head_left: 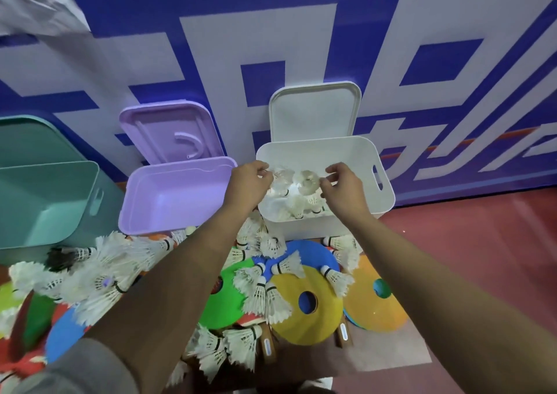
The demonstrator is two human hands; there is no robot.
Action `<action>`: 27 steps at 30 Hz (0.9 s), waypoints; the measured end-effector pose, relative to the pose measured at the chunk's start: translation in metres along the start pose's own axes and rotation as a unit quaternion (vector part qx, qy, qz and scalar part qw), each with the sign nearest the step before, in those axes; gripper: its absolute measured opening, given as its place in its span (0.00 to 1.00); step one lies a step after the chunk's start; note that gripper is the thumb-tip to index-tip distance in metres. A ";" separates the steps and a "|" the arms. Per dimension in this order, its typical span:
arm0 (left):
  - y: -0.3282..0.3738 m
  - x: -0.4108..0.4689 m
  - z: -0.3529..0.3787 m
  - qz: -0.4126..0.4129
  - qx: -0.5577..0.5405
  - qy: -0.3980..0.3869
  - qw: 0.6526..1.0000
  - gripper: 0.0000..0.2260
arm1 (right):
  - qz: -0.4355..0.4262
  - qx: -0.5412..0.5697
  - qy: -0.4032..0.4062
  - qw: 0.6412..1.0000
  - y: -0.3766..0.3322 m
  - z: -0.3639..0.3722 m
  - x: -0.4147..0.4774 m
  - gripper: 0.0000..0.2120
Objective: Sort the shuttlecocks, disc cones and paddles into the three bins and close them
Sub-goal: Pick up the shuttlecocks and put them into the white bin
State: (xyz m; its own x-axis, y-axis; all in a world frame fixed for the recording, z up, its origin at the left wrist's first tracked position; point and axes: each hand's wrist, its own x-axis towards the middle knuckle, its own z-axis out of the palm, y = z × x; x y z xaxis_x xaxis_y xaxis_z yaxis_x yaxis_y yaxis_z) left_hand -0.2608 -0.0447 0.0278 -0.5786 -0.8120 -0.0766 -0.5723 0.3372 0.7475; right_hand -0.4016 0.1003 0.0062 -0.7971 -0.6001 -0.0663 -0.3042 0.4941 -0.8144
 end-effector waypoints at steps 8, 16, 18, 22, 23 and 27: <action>-0.036 -0.065 0.008 0.048 -0.005 -0.065 0.997 0.06 | -0.024 -0.032 -0.077 0.996 0.054 -0.010 -0.070 0.07; -0.116 -0.110 0.048 0.058 0.140 -0.112 0.982 0.12 | 0.008 -0.122 -0.200 0.972 0.106 0.034 -0.129 0.16; -0.119 -0.106 0.054 0.072 0.191 -0.112 0.972 0.14 | 0.014 -0.131 -0.229 0.965 0.099 0.049 -0.126 0.21; -0.120 -0.098 0.064 0.077 0.242 -0.096 0.963 0.14 | 0.052 -0.181 -0.261 0.947 0.093 0.077 -0.111 0.22; -0.121 -0.096 0.066 0.075 0.239 -0.092 0.964 0.14 | 0.049 -0.189 -0.262 0.945 0.094 0.082 -0.107 0.18; -0.127 -0.090 0.071 0.075 0.229 -0.078 0.967 0.10 | 0.024 -0.200 -0.245 0.948 0.104 0.095 -0.104 0.12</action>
State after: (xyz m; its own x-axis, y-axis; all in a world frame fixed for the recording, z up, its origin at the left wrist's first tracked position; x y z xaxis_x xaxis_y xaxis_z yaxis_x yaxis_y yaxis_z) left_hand -0.1773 0.0197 -0.1067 -0.7356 -0.6675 -0.1153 -0.6518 0.6510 0.3892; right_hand -0.3006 0.1545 -0.1261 -0.5066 -0.7429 -0.4376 -0.5252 0.6684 -0.5267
